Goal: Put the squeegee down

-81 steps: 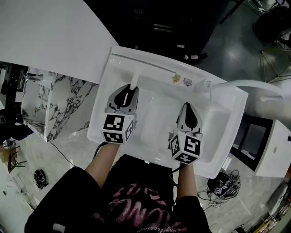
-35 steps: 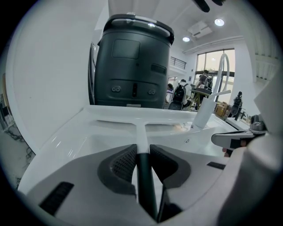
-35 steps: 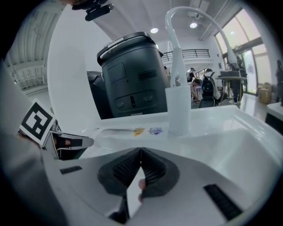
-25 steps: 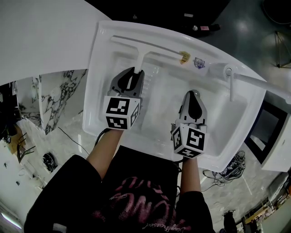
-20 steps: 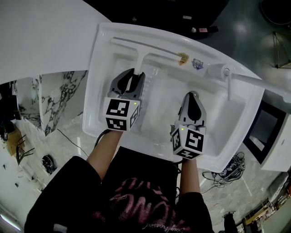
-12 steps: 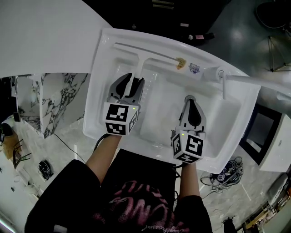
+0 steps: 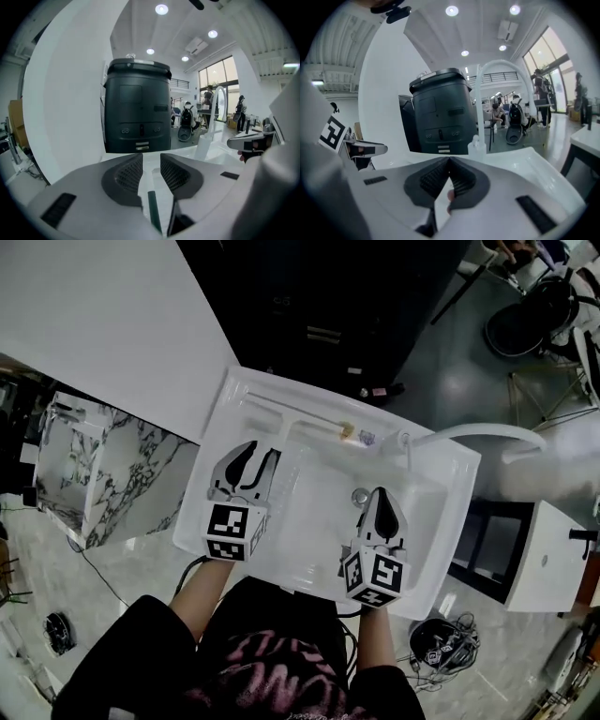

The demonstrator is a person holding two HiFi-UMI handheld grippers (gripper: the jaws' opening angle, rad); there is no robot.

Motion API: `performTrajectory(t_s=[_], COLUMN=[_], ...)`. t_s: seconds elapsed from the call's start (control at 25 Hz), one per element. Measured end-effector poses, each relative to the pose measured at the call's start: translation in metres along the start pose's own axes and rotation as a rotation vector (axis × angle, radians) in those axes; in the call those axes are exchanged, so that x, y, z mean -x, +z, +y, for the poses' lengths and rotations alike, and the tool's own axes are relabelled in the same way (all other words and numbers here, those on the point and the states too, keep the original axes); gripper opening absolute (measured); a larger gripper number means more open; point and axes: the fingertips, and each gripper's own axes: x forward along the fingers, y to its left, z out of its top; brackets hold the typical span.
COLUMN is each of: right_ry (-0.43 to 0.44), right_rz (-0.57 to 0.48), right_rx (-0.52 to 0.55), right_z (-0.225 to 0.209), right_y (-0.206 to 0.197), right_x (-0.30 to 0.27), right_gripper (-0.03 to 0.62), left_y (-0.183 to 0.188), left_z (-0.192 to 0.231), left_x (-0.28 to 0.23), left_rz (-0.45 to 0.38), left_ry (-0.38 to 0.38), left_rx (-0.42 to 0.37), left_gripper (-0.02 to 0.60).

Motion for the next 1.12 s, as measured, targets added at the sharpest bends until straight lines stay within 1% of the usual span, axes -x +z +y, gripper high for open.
performTrajectory(t_s=[0.08,0.2,0.28,0.36,0.48,0.68,0.88,1.12], right_ry=[0.003,0.03,0.036,0.022,0.007,-0.017,-0.036,-0.041], right_rz=[-0.041,-0.052,-0.09,-0.121,-0.143,-0.213,-0.231,-0.241], right_rx=[0.012,-0.014,-0.006,0.0,0.006,0.023,0.012,0.013], right_z=[0.003,0.011,0.011,0.006,0.0,-0.011,-0.023,-0.027], right_y=[0.02,0.04,0.056,0.065,0.071,0.092,0.099,0.102], right_x=[0.008,0.031,0.039,0.049,0.061,0.075,0.081,0.081], right_gripper=[0.02,0.02,0.021,0.02,0.02,0.021,0.021,0.021], left_y=[0.022,0.044,0.059,0.068,0.078,0.097,0.101,0.108], left_z=[-0.005,-0.02,-0.028,-0.034,-0.037,-0.042,-0.055,-0.057], left_x=[0.009,0.033,0.04,0.045,0.048,0.048,0.046,0.046], left_rz=[-0.051,-0.089,-0.141,-0.172,-0.195,-0.236,-0.243,-0.263], left_ry=[-0.002,-0.016,-0.028,-0.046,-0.057,-0.073,-0.102,-0.104], left_rx=[0.003,-0.029,-0.043,-0.045,-0.033,-0.018,-0.022,-0.016], left_gripper=[0.083,0.031,0.011,0.011,0.011,0.009,0.01,0.009])
